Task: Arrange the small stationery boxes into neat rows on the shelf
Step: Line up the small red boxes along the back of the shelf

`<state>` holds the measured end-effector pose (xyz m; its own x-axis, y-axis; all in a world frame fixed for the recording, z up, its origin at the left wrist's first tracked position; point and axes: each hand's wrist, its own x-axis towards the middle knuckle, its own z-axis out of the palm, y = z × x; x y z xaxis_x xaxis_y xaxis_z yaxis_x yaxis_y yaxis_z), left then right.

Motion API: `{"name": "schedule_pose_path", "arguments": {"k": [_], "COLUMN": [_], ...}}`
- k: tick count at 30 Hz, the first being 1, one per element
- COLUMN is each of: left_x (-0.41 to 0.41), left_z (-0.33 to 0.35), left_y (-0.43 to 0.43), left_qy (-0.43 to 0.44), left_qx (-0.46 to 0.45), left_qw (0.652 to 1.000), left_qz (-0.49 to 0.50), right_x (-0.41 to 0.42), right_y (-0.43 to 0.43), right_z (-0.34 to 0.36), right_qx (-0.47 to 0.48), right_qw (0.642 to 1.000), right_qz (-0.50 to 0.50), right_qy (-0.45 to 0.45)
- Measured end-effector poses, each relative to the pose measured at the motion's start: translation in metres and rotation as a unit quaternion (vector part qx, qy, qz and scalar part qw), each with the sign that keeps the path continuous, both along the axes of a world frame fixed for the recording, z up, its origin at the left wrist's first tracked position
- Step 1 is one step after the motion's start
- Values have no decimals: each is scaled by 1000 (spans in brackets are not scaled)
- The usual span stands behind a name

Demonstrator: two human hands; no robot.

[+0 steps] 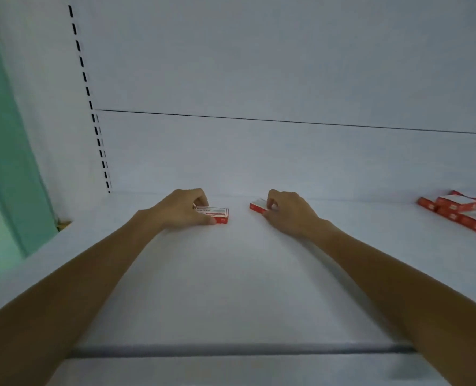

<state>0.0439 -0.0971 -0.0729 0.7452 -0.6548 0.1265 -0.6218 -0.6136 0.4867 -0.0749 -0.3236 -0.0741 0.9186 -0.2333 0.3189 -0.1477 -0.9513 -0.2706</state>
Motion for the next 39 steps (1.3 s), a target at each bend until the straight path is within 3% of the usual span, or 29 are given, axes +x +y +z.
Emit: {"name": "schedule_pose_path", "arguments": {"k": [8,19,28,39], "left_x": [-29,-161,-292,-395], "left_z": [15,28,27,19], "left_y": [-43,-234,-374,-491], "left_qy": [2,4,-13,-32], "left_qx": [-3,-53,-67,-70], "left_qw": [996,963,938,922], "left_qz": [-87,-264,-338,-379], "right_x": [-66,-252,-403,-508], "right_y": [-44,-173,-283,-377], "right_z": [4,23,24,20], "right_qx": [-4,-29,-37,9], "right_qw": [998,978,951,933], "right_qz": [-60,-207,-307,-351], "right_qy": [29,6,-10,-76]}}
